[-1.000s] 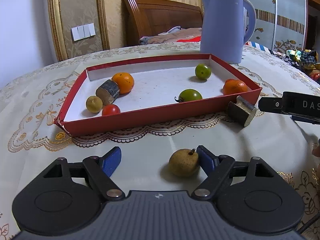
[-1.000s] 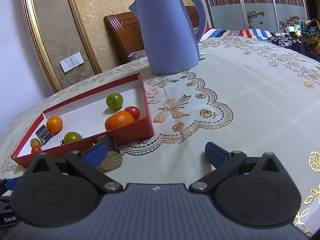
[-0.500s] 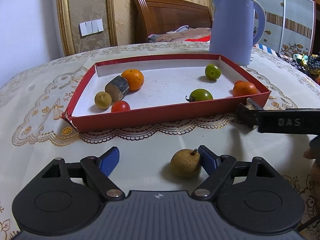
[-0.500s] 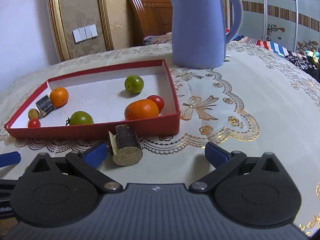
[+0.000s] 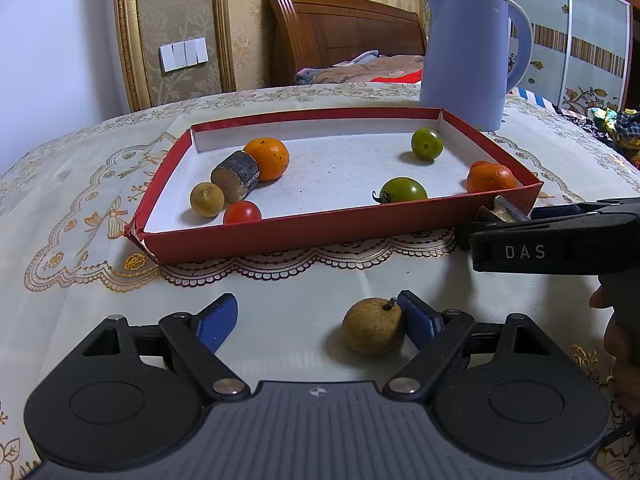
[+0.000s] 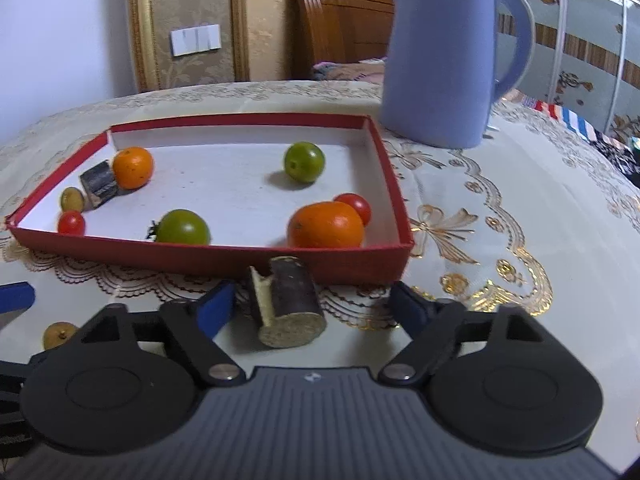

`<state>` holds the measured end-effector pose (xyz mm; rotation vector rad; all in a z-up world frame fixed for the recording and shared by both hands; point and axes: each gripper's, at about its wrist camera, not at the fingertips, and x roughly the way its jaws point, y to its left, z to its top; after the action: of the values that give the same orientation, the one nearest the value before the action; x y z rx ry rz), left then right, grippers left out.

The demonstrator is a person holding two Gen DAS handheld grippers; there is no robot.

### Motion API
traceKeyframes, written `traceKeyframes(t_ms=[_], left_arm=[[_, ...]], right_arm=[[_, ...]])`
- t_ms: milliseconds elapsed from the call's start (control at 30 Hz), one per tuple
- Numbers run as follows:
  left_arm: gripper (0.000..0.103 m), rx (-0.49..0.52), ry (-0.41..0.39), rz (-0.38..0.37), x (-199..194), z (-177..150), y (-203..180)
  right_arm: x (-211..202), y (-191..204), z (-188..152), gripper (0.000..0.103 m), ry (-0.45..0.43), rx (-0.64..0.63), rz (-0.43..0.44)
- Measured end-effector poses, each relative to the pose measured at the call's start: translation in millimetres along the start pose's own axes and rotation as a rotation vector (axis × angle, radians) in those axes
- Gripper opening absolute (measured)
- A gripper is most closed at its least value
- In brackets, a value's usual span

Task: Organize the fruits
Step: 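Close the right tool on the wooden cylinder while the left tool closes on the brown pear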

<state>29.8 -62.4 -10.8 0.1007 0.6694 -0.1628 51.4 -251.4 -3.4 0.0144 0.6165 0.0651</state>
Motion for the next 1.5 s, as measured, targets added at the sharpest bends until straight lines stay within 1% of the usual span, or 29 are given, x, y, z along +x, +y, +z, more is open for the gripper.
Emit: traceKeyframes(t_ms=[33, 67, 100, 167, 233, 300, 700, 733, 767, 800, 867, 933, 967, 1000, 1033, 1100, 1167, 1233, 1367, 1500], left_arm=[[0.087, 0.000, 0.000, 0.000, 0.0, 0.0, -0.1], [0.087, -0.001, 0.000, 0.000, 0.0, 0.0, 0.0], [0.087, -0.001, 0.000, -0.001, 0.0, 0.0, 0.1], [0.087, -0.002, 0.000, -0.001, 0.0, -0.2, 0.3], [0.087, -0.001, 0.000, -0.001, 0.0, -0.3, 0.3], [0.087, 0.001, 0.001, -0.001, -0.2, -0.4, 0.7], [0.087, 0.024, -0.003, 0.005, -2.9, -2.2, 0.2], [0.085, 0.029, -0.006, 0.006, -3.3, -2.4, -0.7], [0.082, 0.035, -0.009, -0.004, -4.2, -2.8, -1.2], [0.078, 0.044, -0.013, -0.009, -5.3, -3.2, -2.5], [0.073, 0.066, -0.025, -0.007, -8.0, -4.8, -6.0], [0.062, 0.083, -0.032, -0.017, -10.0, -5.8, -8.9], [0.060, 0.085, -0.034, -0.022, -11.0, -6.2, -9.4], [0.055, 0.087, -0.036, -0.026, -11.7, -6.7, -9.8], [0.046, 0.087, -0.036, -0.030, -12.3, -6.3, -10.0], [0.040, 0.083, -0.036, -0.038, -12.9, -6.3, -9.4], [0.038, 0.085, -0.037, -0.041, -13.1, -6.4, -9.9], [0.033, 0.088, -0.038, -0.046, -13.7, -6.9, -10.7], [0.030, 0.091, -0.038, -0.050, -14.2, -7.2, -11.3], [0.030, 0.080, -0.036, -0.054, -14.0, -6.7, -9.8]], right_arm=[[-1.0, 0.7, 0.3, 0.070, -0.004, -0.006, 0.005], [-1.9, 1.4, 0.1, 0.062, -0.009, -0.012, 0.014], [-3.2, 2.0, 0.0, 0.050, -0.016, -0.016, 0.019], [-4.4, 1.0, 0.1, 0.044, -0.023, -0.010, 0.010], [-4.6, -0.8, -0.1, 0.044, -0.024, 0.000, 0.015], [-5.2, -2.2, -0.6, 0.040, -0.027, 0.006, 0.011], [-5.1, -2.4, -1.4, 0.040, -0.031, 0.006, 0.011], [-5.4, -3.3, -1.4, 0.038, -0.033, 0.011, 0.012], [-6.2, -4.2, -1.6, 0.032, -0.036, 0.014, 0.020], [-6.4, -4.1, -1.9, 0.032, -0.036, 0.013, 0.021], [-6.4, -3.7, -1.8, 0.032, -0.036, 0.011, 0.020], [-7.0, -4.5, -1.9, 0.032, -0.037, 0.014, 0.023], [-7.3, -4.8, -2.1, 0.032, -0.038, 0.015, 0.024], [-7.4, -4.7, -2.1, 0.032, -0.038, 0.015, 0.024], [-7.8, -4.8, -2.3, 0.032, -0.039, 0.015, 0.024], [-8.4, -4.8, -2.6, 0.032, -0.040, 0.012, 0.024], [-8.2, -3.9, -2.7, 0.032, -0.040, 0.009, 0.023], [-8.2, -3.9, -2.6, 0.032, -0.040, 0.011, 0.024], [-8.6, -4.4, -2.8, 0.032, -0.041, 0.018, 0.025], [-9.1, -5.5, -3.1, 0.032, -0.044, 0.026, 0.022]])
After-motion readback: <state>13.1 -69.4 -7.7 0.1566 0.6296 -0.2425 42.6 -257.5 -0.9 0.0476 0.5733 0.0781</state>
